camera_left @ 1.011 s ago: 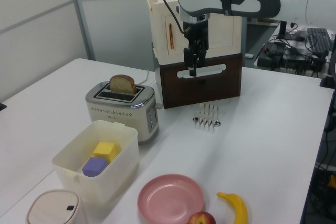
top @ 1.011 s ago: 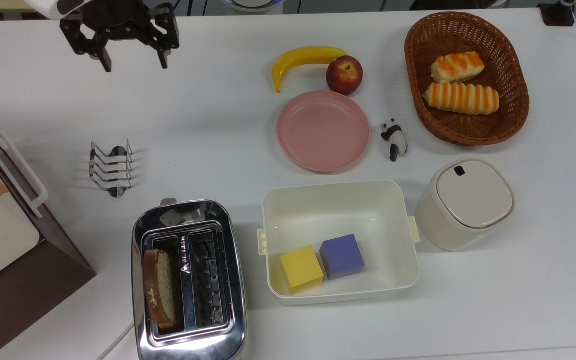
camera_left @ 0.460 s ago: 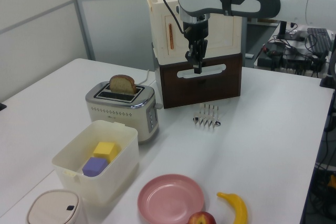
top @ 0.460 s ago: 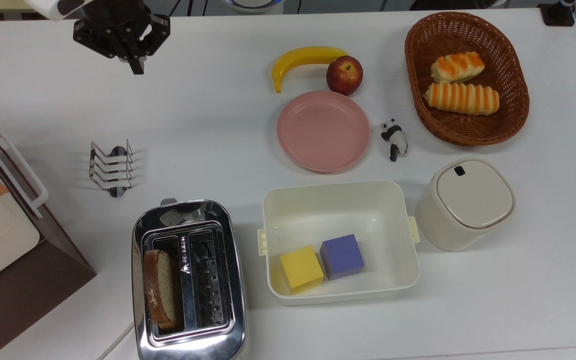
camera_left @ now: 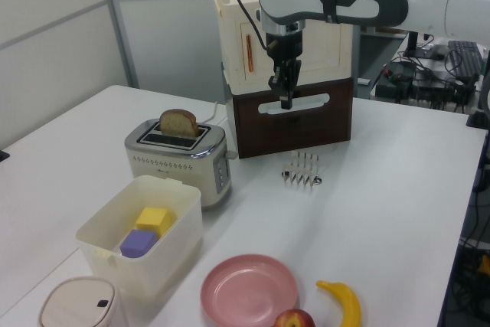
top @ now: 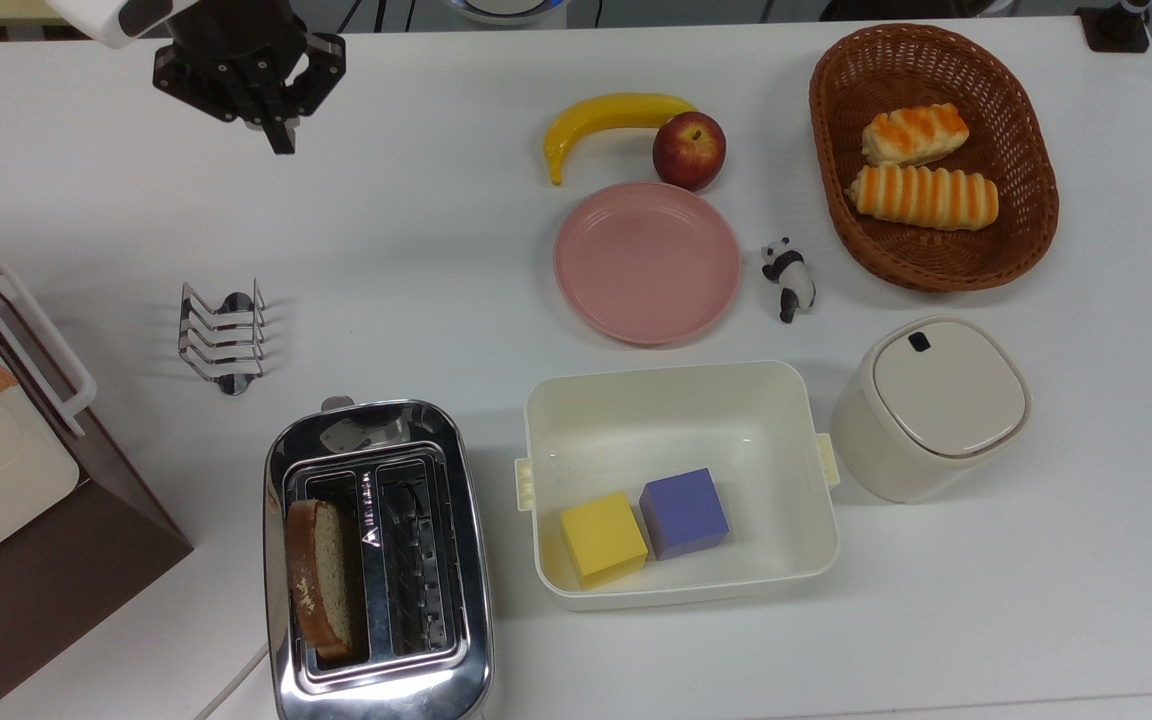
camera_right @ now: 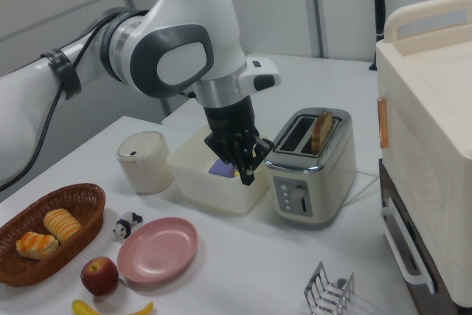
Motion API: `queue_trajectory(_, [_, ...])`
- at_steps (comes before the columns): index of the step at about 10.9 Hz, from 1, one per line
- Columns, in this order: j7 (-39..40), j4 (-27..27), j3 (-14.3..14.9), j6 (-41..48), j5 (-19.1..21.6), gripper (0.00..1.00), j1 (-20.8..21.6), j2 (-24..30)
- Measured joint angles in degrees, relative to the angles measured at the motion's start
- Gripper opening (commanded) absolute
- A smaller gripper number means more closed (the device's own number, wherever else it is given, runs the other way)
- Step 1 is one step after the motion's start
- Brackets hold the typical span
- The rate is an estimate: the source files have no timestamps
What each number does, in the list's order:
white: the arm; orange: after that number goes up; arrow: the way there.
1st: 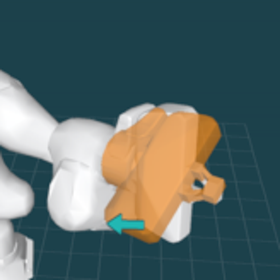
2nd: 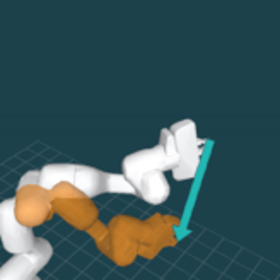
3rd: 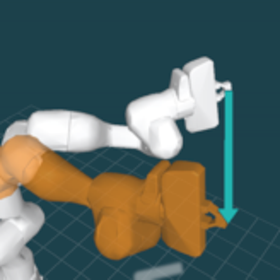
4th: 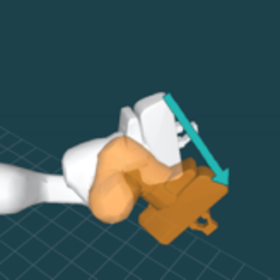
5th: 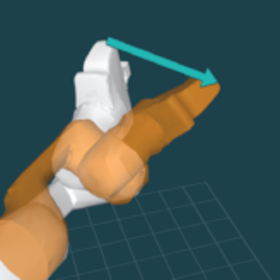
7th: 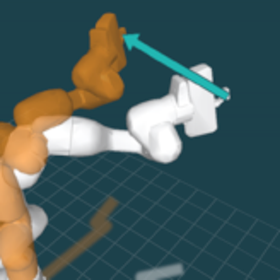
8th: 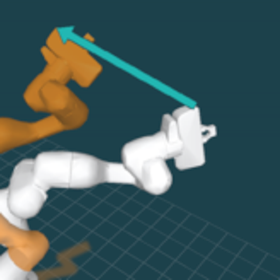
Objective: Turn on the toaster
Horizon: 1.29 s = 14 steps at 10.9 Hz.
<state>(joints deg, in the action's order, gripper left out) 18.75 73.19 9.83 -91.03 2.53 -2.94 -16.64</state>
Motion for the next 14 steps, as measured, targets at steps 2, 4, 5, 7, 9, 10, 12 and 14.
queue_trajectory(2, [-0.01,0.10,0.00,-3.00,0.53,0.00,0.00,-0.60])
queue_trajectory(4, [-0.11,0.38,-0.04,-6.84,1.16,0.00,0.03,-1.91])
queue_trajectory(5, [-0.14,0.60,-0.05,-9.71,2.35,0.00,0.04,-2.71])
queue_trajectory(7, [-0.15,0.86,-0.06,-15.47,4.25,0.00,0.04,-4.69])
queue_trajectory(9, [-0.15,1.03,-0.14,-18.82,4.42,0.00,0.05,-7.05])
queue_trajectory(10, [-0.16,1.09,-0.27,-20.55,4.44,0.00,0.06,-8.35])
queue_trajectory(12, [-0.17,1.17,-0.44,-23.36,4.45,0.00,0.09,-10.93])
queue_trajectory(14, [-0.18,1.20,-0.61,-24.75,4.80,0.00,0.11,-12.80])
